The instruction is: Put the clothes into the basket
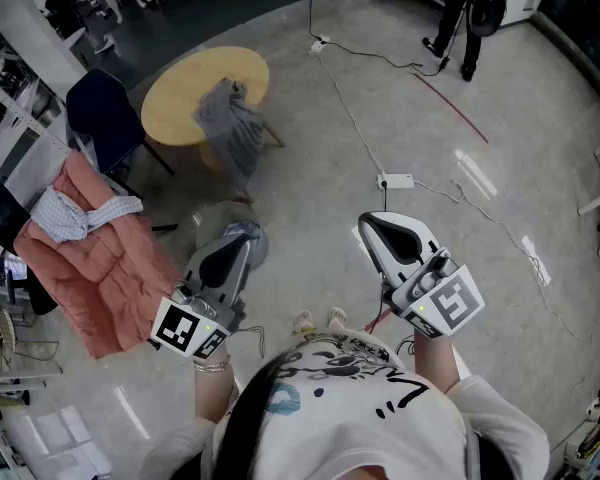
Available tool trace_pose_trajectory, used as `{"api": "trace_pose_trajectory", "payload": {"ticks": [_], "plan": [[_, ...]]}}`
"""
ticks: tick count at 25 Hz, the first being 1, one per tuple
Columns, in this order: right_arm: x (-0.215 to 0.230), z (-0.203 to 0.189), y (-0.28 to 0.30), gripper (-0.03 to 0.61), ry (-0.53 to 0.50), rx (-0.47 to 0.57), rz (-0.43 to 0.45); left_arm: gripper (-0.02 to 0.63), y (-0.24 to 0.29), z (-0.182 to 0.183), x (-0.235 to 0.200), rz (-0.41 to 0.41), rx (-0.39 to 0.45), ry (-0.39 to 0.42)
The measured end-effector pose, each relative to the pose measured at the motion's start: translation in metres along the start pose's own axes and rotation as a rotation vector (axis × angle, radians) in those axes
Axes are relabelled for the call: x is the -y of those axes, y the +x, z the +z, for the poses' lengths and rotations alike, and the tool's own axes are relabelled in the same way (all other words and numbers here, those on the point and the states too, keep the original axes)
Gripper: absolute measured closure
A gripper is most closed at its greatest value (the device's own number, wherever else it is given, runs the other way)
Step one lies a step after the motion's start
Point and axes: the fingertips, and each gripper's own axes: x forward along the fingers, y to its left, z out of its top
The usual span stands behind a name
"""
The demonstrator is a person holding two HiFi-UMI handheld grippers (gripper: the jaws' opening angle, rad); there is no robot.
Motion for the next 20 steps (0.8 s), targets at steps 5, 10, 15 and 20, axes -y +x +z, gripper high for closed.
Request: {"api": "trace_pose_trajectory", "payload": {"ticks": [5, 10, 15, 20], "plan": [[-0.003, -0.001, 0.000, 0.551, -0.003, -0.005, -0.003, 0.598, -0.001, 0.000, 0.000, -0.007, 0.001, -0.002], [-0.005, 0.000, -0.002, 0.551, -0.003, -0.015, 0.001, 0.598, -0.002, 0.001, 0.001, -0.007, 0.001, -0.008], [0.008, 0.000, -0.016, 0.549, 0.079, 0.010, 0.002, 0.598, 0.009, -0.004, 0.010, 0.000, -0.005, -0.028], [0.012, -0.026, -0.008, 0.548, 0.096, -0.076, 0.051, 0.598, 0.011, -0.009, 0.006, 0.023, -0.015, -0.025]]}}
